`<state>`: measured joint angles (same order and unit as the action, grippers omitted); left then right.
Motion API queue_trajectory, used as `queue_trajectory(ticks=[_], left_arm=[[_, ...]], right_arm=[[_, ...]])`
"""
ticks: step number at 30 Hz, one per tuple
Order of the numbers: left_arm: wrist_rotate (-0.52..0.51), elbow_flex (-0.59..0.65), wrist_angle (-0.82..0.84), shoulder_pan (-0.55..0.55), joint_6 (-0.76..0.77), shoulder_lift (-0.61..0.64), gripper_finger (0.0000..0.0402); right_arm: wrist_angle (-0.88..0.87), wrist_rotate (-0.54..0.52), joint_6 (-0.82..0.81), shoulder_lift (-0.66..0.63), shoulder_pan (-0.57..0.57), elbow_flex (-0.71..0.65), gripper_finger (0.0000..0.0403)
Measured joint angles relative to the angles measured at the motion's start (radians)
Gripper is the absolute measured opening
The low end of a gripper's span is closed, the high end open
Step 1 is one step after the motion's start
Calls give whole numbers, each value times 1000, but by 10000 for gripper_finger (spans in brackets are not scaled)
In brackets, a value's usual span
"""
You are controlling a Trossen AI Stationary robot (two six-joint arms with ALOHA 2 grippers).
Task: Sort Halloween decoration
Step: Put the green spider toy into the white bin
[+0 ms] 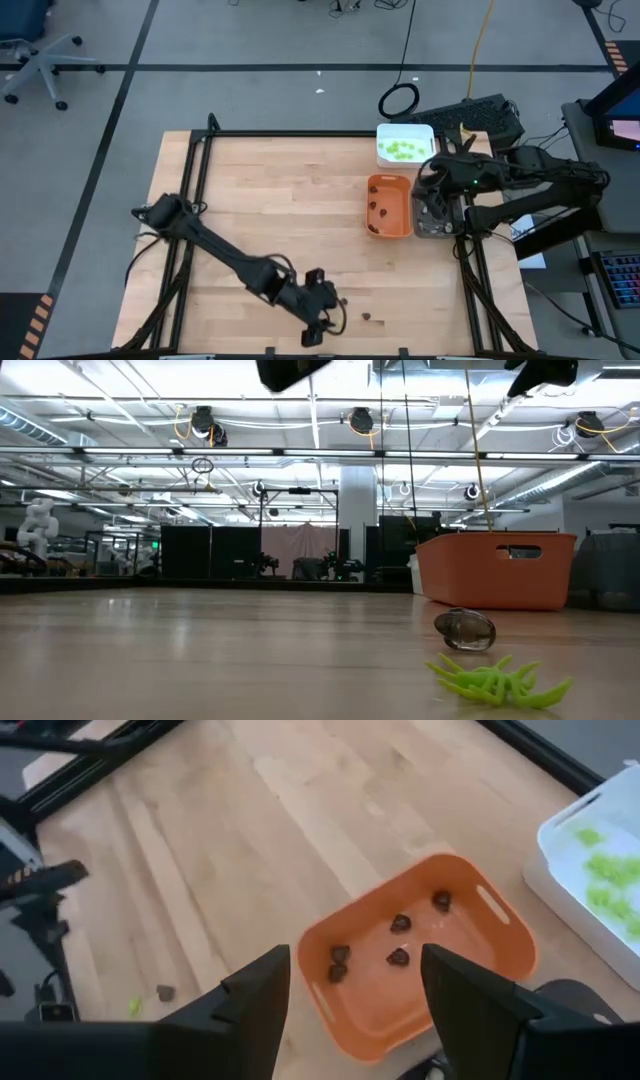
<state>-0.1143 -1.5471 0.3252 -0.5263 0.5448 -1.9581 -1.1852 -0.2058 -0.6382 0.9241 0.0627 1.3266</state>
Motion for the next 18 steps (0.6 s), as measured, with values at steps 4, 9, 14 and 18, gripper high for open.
queue_trajectory(ticks=[4, 9, 14, 18], left_arm=[[3, 0, -49, -21, 3, -72, 267], [24, 0, -84, -34, 38, -150, 297], [27, -2, -82, -29, 90, -190, 298], [36, -4, -107, -20, 99, -224, 290]], right_arm=[[7, 0, 21, 0, 29, 0, 212], [9, -1, 26, 0, 48, 0, 212], [8, -2, 40, 0, 58, 0, 212], [7, -2, 52, 0, 58, 0, 212]])
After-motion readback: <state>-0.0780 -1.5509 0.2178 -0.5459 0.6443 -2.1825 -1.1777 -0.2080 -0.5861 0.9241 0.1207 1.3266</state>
